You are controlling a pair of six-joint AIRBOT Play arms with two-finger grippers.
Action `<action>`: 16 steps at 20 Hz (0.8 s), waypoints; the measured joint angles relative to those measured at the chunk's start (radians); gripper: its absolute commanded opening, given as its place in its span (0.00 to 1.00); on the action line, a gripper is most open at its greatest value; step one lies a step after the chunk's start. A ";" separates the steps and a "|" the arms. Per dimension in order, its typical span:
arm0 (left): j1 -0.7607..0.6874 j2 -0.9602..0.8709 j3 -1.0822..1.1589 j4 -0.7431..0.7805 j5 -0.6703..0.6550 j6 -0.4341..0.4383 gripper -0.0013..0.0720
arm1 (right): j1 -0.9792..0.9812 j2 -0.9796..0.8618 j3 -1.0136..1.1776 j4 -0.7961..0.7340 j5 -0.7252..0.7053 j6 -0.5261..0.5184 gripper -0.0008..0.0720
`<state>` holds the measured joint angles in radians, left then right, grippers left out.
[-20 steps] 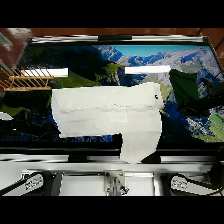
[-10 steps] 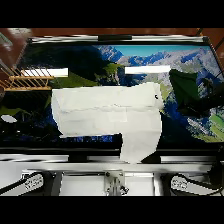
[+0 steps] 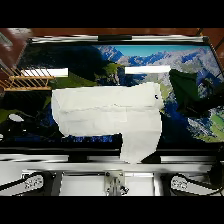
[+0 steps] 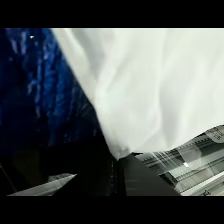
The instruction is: Fold the shirts.
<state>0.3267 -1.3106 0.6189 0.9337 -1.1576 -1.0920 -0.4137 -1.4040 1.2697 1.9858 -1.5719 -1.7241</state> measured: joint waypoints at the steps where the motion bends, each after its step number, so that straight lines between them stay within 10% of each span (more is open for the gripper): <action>1: -0.002 -0.003 0.000 -0.004 0.000 0.000 0.06 | 0.000 0.000 -0.011 -0.009 -0.007 0.000 0.76; 16: -0.007 -0.006 0.003 -0.002 -0.020 0.000 0.05 | 0.063 0.188 -0.581 0.073 0.214 -0.106 0.66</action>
<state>0.3195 -1.3167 0.6216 0.9314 -1.1774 -1.0924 -0.3504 -1.2163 0.6888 2.0590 -1.3579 -1.8297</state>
